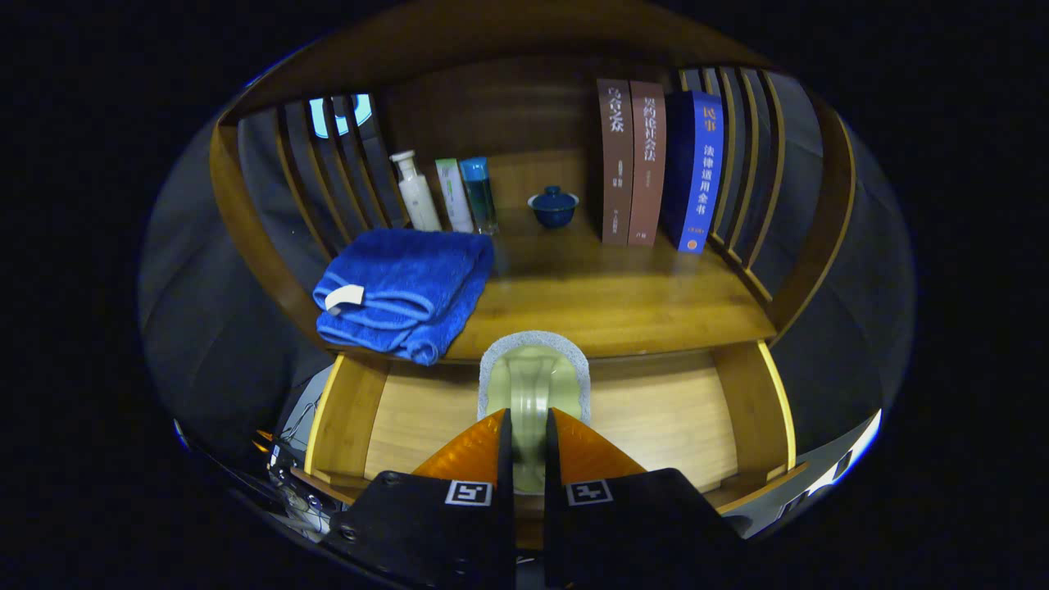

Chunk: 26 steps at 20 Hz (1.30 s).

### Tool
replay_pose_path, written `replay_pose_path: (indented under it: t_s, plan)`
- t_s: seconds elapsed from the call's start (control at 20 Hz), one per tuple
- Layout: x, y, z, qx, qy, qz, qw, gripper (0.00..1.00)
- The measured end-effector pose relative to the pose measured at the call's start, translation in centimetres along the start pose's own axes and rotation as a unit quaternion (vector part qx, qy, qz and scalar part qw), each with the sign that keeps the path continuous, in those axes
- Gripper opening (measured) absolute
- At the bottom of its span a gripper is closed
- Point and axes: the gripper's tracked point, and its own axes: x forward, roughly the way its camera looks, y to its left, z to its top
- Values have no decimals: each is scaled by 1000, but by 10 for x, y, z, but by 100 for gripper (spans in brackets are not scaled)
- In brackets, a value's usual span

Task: Pull open the drawer, take out the items inside it, and place them on the countertop above the cabinet.

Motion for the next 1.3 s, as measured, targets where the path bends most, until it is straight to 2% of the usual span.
replay_pose_path:
  t_s: [0.3,0.6,0.95,1.2,1.25,1.3]
  plan:
    - [38,3,69,-4,-6,11,1000,18]
    - [86,-8,119,-12,-4,-8,1000,18]
    - [137,-16,118,-6,41,-18,999,18]
    - [147,-20,114,10,48,-9,999,27]
    - [147,-21,114,12,48,-9,999,33]
    - [146,-21,115,15,45,-8,999,47]
